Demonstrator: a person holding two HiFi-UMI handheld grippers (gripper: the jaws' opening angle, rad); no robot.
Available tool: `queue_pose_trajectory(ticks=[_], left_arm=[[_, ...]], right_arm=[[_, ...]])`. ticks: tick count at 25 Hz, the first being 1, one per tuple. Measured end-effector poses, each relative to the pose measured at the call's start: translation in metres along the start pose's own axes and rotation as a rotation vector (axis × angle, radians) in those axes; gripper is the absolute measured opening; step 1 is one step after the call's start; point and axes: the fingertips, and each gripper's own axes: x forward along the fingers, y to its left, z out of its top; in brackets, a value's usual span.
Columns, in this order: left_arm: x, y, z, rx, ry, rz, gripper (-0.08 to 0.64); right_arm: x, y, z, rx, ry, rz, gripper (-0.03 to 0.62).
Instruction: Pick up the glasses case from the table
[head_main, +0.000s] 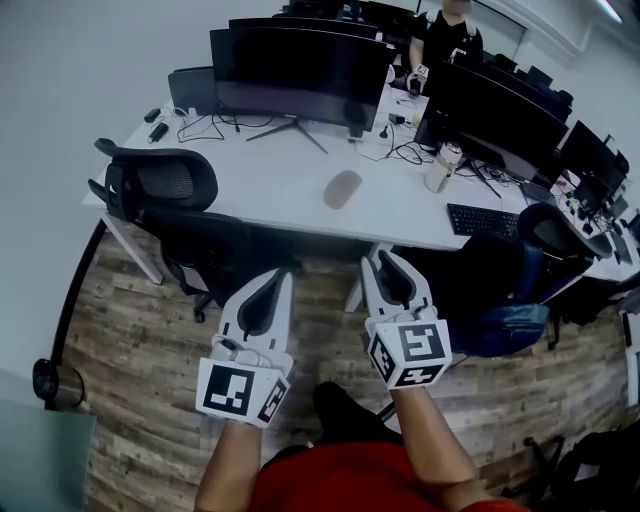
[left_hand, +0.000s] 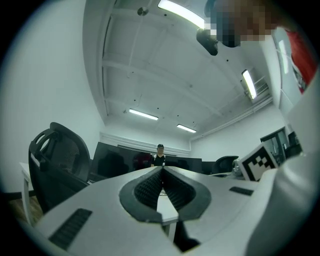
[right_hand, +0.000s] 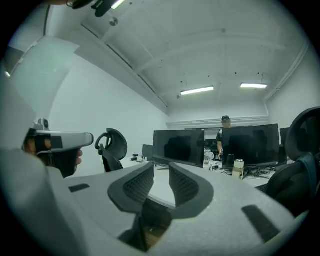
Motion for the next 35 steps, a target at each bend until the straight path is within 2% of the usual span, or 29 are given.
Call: queue_pose_trajectory(ticks=[2, 7, 14, 22, 29, 32, 35], left_arm=[[0.012, 0.008, -0.005, 0.001, 0.008, 0.005, 0.011], [0.055, 0.029, -0.025, 0.012, 0.026, 0.015, 0.011], [0.143, 0.062, -0.049, 0.016, 0.039, 0.058, 0.011], [0.236, 0.104, -0.088, 0.018, 0.083, 0.102, 0.011], [0.282, 0.137, -0.111, -0.007, 0.125, 0.134, 0.011], [0.295, 0.143, -0.113, -0.011, 0.13, 0.119, 0.011], [0.303, 0.145, -0.114, -0.019, 0.144, 0.087, 0.011]], right_arm=[[0.022, -0.006, -0.008, 0.02, 0.015, -0.019, 0.106], [0.092, -0.028, -0.042, 0.079, 0.074, -0.063, 0.198], [0.215, -0.078, -0.104, 0.177, 0.222, -0.12, 0.338], [0.34, -0.13, -0.173, 0.233, 0.352, -0.204, 0.407], [0.397, -0.151, -0.233, 0.297, 0.518, -0.283, 0.467], [0.409, -0.152, -0.25, 0.305, 0.581, -0.297, 0.487], [0.412, -0.15, -0.265, 0.274, 0.66, -0.299, 0.505]])
